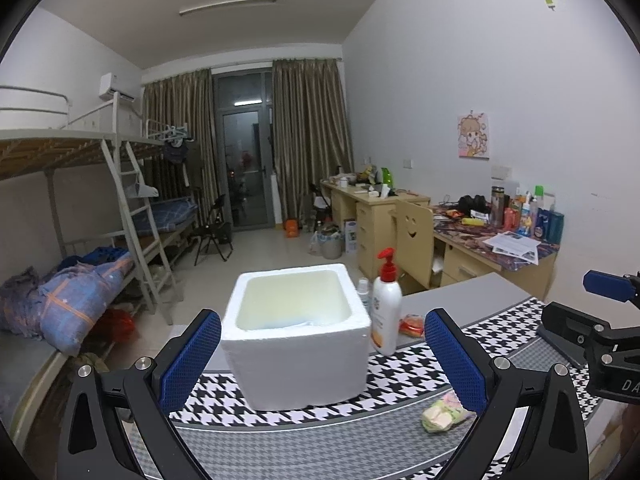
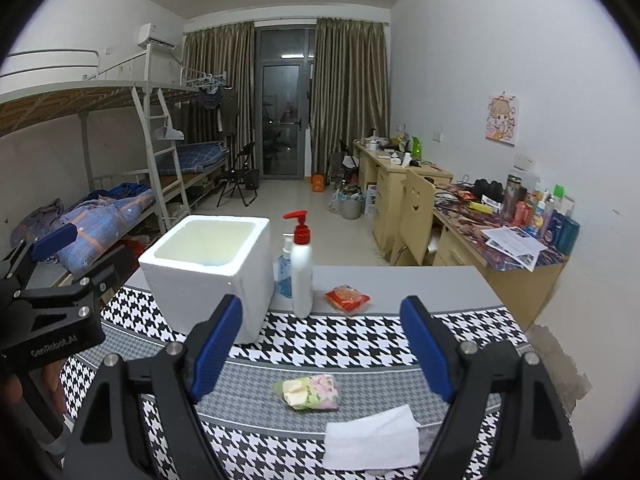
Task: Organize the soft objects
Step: 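Withdraw both tools from the box back toward the remaining table items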
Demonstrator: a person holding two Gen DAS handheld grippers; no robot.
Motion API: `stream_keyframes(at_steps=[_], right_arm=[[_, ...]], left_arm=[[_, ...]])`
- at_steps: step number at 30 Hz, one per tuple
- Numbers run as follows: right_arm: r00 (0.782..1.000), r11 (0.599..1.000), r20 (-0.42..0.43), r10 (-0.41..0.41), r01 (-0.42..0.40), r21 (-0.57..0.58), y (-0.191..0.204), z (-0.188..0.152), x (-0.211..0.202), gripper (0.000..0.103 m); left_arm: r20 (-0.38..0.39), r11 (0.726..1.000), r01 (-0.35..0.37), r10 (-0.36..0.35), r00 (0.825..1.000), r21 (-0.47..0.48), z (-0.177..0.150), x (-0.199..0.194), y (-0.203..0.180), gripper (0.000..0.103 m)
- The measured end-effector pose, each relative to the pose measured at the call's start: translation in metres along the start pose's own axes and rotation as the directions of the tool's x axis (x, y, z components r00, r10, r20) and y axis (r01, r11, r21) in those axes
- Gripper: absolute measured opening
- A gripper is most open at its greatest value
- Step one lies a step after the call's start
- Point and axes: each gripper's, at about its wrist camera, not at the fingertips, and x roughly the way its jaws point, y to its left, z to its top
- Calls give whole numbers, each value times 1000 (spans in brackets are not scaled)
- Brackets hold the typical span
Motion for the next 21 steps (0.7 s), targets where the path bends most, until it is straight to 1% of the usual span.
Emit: stream_keyframes(at_steps=[5, 11, 14, 18, 21], right_arm=[[999, 1000, 16, -27, 27, 2, -6, -10, -8, 85], [1000, 1000, 7, -28, 28, 12, -17, -21, -11, 85], [999, 999, 8, -34, 34, 11, -21, -27, -13, 85], [999, 999, 6, -42, 42, 15, -24, -35, -15, 85], [999, 999, -1, -44, 44, 19, -27, -40, -15, 85]], left_arm=[[1, 1000, 23, -23, 1000, -11, -3, -2, -7, 102], [-16, 999, 40, -40, 999, -11, -11, 0, -19, 102], [-29, 997, 72, -72, 997, -3, -16, 2, -27, 102], [-21, 998, 62, -61, 998, 26, -21, 1, -37, 102], [-11, 998, 62, -62, 998, 30, -24, 0, -43, 102]])
